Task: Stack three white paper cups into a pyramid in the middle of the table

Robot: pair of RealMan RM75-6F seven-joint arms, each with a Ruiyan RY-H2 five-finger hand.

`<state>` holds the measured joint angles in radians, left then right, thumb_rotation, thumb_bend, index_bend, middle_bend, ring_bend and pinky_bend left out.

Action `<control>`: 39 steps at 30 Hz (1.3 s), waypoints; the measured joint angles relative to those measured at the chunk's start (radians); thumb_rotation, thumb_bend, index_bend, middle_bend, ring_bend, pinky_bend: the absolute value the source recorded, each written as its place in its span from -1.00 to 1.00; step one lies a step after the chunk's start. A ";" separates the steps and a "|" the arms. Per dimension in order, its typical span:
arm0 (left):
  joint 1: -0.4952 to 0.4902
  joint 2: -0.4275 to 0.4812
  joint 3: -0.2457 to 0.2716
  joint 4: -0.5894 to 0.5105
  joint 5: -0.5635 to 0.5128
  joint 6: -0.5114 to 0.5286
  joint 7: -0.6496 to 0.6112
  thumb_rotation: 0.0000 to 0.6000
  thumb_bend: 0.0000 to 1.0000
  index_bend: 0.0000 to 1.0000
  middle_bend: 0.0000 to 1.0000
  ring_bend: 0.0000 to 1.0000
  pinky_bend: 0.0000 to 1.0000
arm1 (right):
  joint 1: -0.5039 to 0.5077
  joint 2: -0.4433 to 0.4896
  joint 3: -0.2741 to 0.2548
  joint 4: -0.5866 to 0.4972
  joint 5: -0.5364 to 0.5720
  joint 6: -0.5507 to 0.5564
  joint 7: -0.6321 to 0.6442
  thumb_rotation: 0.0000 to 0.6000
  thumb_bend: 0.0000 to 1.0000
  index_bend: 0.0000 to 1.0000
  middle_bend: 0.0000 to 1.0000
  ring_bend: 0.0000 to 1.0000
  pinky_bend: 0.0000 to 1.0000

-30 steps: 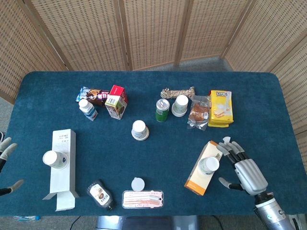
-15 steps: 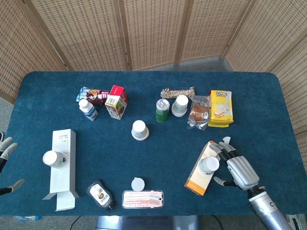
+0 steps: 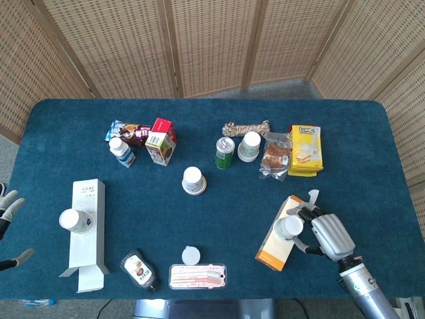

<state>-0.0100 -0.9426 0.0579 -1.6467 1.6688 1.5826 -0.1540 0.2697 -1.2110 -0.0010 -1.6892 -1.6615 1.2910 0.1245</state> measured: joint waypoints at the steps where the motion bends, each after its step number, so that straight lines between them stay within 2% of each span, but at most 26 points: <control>1: 0.000 0.000 0.000 0.000 0.000 0.000 0.000 1.00 -0.61 -1.00 -1.00 -1.00 -1.00 | 0.000 -0.002 -0.001 0.000 0.000 0.001 -0.001 1.00 -0.25 -0.37 -0.26 -0.52 -0.14; 11: 0.000 0.002 -0.001 0.002 -0.003 0.000 -0.008 1.00 -0.61 -1.00 -1.00 -1.00 -1.00 | 0.005 -0.005 -0.003 -0.020 -0.010 0.016 -0.011 1.00 -0.24 -0.31 -0.20 -0.45 -0.08; 19: 0.000 0.003 0.000 0.002 -0.002 0.000 -0.012 1.00 -0.61 -1.00 -1.00 -1.00 -1.00 | 0.028 -0.001 0.014 -0.087 -0.002 -0.001 -0.048 1.00 -0.24 -0.31 -0.19 -0.45 -0.08; 23: 0.001 0.004 0.001 0.001 0.000 0.000 -0.015 1.00 -0.61 -1.00 -1.00 -1.00 -1.00 | 0.052 -0.008 0.029 -0.129 0.016 -0.032 -0.083 1.00 -0.16 -0.30 -0.19 -0.45 -0.08; 32: -0.001 0.006 0.001 0.003 -0.001 -0.002 -0.023 1.00 -0.61 -1.00 -1.00 -1.00 -1.00 | 0.113 -0.064 0.069 -0.214 0.070 -0.106 -0.222 1.00 -0.17 -0.30 -0.19 -0.45 -0.04; 39: -0.001 0.005 0.001 0.006 0.003 0.000 -0.031 1.00 -0.61 -1.00 -1.00 -1.00 -1.00 | 0.179 -0.147 0.107 -0.253 0.150 -0.181 -0.360 1.00 -0.17 -0.30 -0.19 -0.45 -0.04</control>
<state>-0.0113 -0.9375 0.0591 -1.6406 1.6713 1.5824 -0.1850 0.4490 -1.3583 0.1062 -1.9425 -1.5117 1.1099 -0.2360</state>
